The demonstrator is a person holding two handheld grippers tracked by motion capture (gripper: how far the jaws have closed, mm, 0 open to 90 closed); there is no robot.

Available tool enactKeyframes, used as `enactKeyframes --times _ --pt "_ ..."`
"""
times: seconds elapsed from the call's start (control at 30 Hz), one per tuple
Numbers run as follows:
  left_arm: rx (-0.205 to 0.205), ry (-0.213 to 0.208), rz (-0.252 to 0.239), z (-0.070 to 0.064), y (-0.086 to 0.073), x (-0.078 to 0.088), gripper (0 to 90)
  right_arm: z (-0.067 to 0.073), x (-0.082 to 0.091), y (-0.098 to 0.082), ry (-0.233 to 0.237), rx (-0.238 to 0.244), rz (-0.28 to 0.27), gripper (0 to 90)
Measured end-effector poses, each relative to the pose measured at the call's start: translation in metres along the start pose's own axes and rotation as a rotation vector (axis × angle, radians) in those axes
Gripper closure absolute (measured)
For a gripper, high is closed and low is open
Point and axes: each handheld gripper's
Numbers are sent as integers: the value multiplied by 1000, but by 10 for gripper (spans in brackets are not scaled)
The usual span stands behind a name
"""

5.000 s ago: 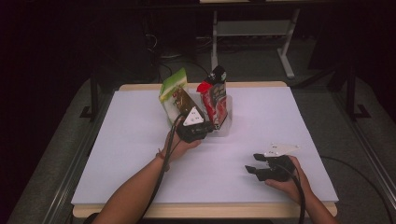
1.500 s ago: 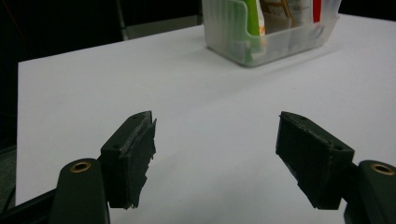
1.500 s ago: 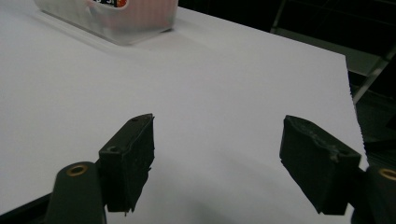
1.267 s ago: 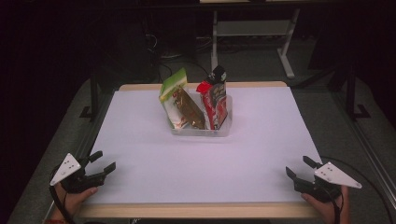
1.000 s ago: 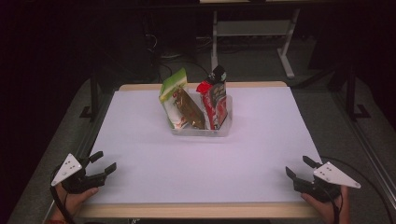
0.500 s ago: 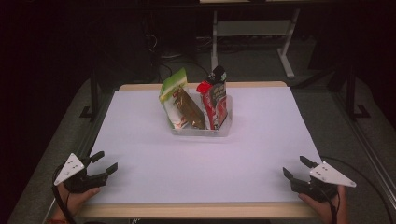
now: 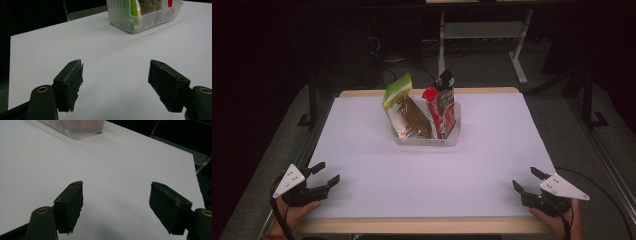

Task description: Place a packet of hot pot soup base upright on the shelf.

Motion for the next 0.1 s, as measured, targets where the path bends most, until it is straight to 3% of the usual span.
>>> enactKeyframes --times 0.1 --pt "-5 2 5 -1 1 -1 269 0 -1 1 3 -7 -2 261"
Point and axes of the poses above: each handheld gripper's, and its own axes: x roughly backward along the jaws, y roughly out of its top, z roughly to its left, and after that the axes turned 6 degrees about y, right-handed
